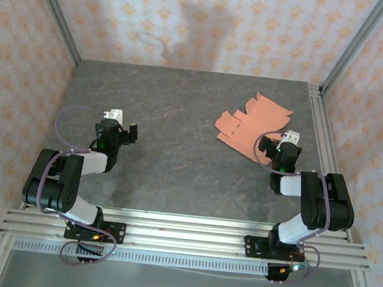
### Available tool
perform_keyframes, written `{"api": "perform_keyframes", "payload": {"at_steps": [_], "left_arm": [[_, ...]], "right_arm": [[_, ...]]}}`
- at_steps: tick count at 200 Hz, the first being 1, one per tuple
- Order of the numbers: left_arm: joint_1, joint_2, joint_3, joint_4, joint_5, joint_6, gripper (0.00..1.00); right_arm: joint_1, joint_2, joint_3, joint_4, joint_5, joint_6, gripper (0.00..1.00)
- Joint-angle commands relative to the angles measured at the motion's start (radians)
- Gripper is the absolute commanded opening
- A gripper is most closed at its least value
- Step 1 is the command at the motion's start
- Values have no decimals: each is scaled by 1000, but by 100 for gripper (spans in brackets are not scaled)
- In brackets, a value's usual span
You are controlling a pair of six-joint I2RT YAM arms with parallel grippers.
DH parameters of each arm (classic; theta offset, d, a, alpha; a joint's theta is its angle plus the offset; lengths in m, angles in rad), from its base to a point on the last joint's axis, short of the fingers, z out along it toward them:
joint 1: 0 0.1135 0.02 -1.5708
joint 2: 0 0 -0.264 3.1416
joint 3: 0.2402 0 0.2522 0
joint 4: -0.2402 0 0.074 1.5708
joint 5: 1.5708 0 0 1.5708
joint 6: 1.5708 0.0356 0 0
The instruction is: Fold the paper box
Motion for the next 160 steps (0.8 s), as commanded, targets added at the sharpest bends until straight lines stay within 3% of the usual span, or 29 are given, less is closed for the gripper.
{"api": "perform_keyframes", "payload": {"at_steps": [1,160], "left_arm": [[0,-5,21,30,-5,5,100],[1,-5,21,29,-6,5,100]], "right_arm": [[-5,6,17,5,-10,-10,99],[-5,5,18,4,24,1,99]]}}
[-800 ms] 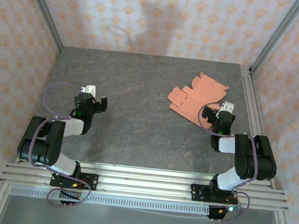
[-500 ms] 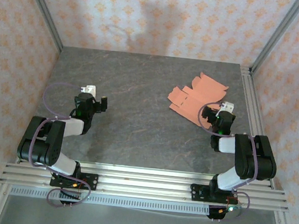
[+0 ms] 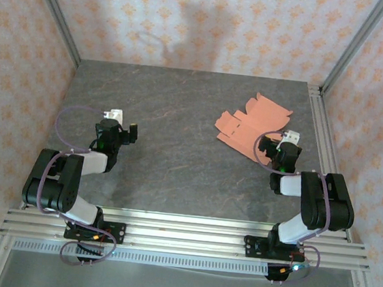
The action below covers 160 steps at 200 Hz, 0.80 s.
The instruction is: Fold the paper box
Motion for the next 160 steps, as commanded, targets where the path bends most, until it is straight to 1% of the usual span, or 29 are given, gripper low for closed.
{"api": "perform_keyframes", "payload": {"at_steps": [1,23,40,56,70,87,95,119,133,144,160], "left_arm": [[1,-6,21,30,-5,5,100],[1,-5,21,29,-6,5,100],[1,-5,24,23,-3,3,100],[1,-5,21,28,-3,5,100],[1,-6,21,29,-3,4,100],[0,-10,18,33,-1,5,100],[-1,-21,34,0,5,10,100],[-24,-93,120,-195,1,39,100],[-55,-151,149,-259,-9,57,100],[-74,-207,173,-311,-5,34,100],[-98,-269,224,-403,9,-35,100]], "right_arm": [[-5,5,16,7,20,1,99],[-2,-21,2,17,36,5,99],[-2,-94,6,-51,72,19,99],[-2,-170,48,-203,64,28,99],[-2,-225,111,-367,22,44,99],[-2,-263,195,-535,-32,100,99],[-1,-270,238,-611,-59,120,99],[-2,-236,393,-850,-90,200,99],[1,-182,493,-979,-112,228,99],[12,-131,569,-1074,-113,236,99],[34,-47,673,-1197,-106,245,99]]}}
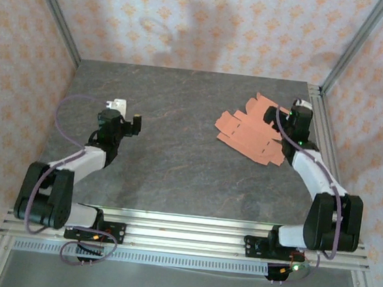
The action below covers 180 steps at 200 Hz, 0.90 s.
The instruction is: Fold the paper box
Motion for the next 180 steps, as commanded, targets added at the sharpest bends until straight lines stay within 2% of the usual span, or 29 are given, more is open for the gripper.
{"api": "perform_keyframes", "payload": {"at_steps": [1,32,52,73,123,158,180], "left_arm": [[-36,-101,88,-168,9,-56,100],[-128,-175,155,-271,45,-143,100],[-169,-207,188,-326,87,-223,100],[-207,-225,192,-368,88,-239,100],[-212,-311,195,-403,113,-311,100],[-212,-340,223,-472,54,-332,100],[-211,-338,232,-516,14,-377,100]], "right_arm": [[29,113,126,-326,-22,55,99],[90,268,246,-416,-24,41,99],[159,358,323,-472,48,1,99],[211,456,404,-512,72,-6,99],[270,614,540,-576,-9,41,99],[305,653,549,-563,-58,10,100],[322,659,540,-558,-107,-36,95]]}}
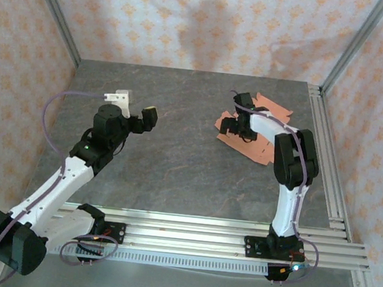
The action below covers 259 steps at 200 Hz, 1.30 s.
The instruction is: Fold the paper box
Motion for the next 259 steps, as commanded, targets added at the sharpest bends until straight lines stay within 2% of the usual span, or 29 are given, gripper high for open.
{"api": "perform_keyframes", "payload": {"at_steps": [1,22,60,96,112,127,148,164,182,218,237,259], "left_arm": [[-1,-10,33,-82,-66,-65,100],[-1,-20,59,-187,-192,-178,100],[-2,-67,36,-194,-218,-224,100],[-1,16,110,-284,-144,-237,100],[-4,34,109,-220,-60,-223,100],[-11,50,106,-175,-43,-212,100],[-17,112,139,-155,-6,-164,100],[-22,198,202,-173,55,-138,100],[-55,329,317,-238,112,-110,100],[-180,627,610,-356,140,3,97],[-223,804,790,-418,184,45,88],[-265,1010,1008,-486,212,74,76]], "right_arm": [[23,12,18,-28,-57,-49,94],[29,11,3,-45,-112,-90,92],[47,-1,-25,-100,-209,-192,89],[117,-24,-33,-214,-265,-369,89],[128,-30,-18,-279,-312,-383,89],[137,-58,-15,-314,-325,-386,89],[137,-166,-70,-258,-307,-348,94],[134,-282,-148,-155,-240,-279,100],[113,-422,-266,-24,-162,-163,99],[57,-679,-534,154,-48,50,98],[36,-774,-637,170,-31,110,96],[32,-820,-720,195,-71,159,95]]}}
